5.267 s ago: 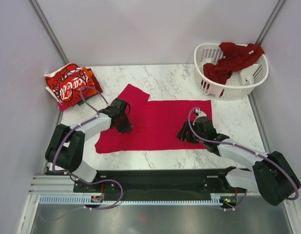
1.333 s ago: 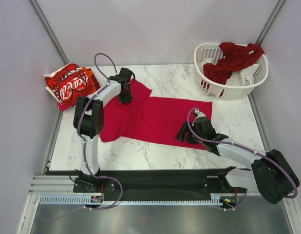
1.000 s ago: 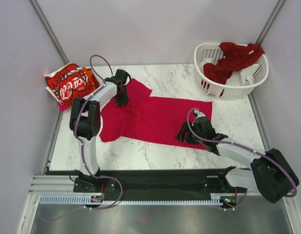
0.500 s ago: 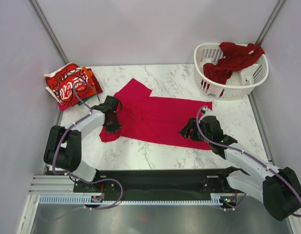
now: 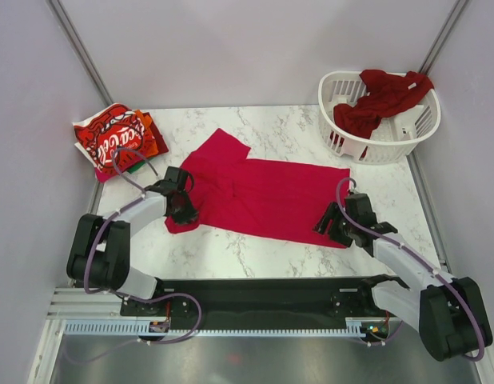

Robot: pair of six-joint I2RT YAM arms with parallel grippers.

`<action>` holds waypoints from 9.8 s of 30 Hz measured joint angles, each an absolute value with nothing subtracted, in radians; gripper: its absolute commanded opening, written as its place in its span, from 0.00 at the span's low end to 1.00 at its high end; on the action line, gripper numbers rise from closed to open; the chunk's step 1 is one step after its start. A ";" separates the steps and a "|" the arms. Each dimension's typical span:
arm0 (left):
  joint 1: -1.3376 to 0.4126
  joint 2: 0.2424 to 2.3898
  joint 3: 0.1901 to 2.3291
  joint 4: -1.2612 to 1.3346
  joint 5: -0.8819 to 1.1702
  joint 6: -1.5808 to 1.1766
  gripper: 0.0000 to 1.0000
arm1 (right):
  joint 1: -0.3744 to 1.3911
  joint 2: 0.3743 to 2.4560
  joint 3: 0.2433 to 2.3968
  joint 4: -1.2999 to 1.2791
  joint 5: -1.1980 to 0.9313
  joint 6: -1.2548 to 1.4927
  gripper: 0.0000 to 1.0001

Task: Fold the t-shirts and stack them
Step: Fold the tshirt

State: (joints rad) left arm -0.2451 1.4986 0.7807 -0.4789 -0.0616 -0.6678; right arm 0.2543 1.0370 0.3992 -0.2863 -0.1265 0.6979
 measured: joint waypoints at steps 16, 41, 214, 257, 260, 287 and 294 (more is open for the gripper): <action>-0.267 1.087 0.601 -0.685 0.033 -0.804 0.32 | 0.101 0.895 0.447 -0.662 0.036 0.790 0.82; -0.180 1.895 1.588 -0.432 0.139 -0.452 0.95 | 0.203 0.743 0.357 -0.176 -0.467 0.688 0.98; -0.193 1.662 1.383 -0.800 0.080 -0.274 0.02 | 0.121 1.862 1.067 -0.041 0.223 0.448 0.68; -0.193 1.640 1.375 -0.799 0.080 -0.274 0.02 | 0.186 1.808 1.182 -0.344 0.268 0.390 0.00; -0.194 1.629 1.384 -0.800 0.080 -0.274 0.02 | 0.183 1.771 1.181 -0.333 0.271 0.367 0.00; -0.199 1.673 1.575 -0.800 0.101 -0.258 0.02 | 0.199 1.485 1.093 -0.295 0.271 0.347 0.00; -0.199 1.793 1.697 -0.798 0.080 -0.228 0.02 | 0.196 1.579 1.148 -0.305 0.371 0.344 0.00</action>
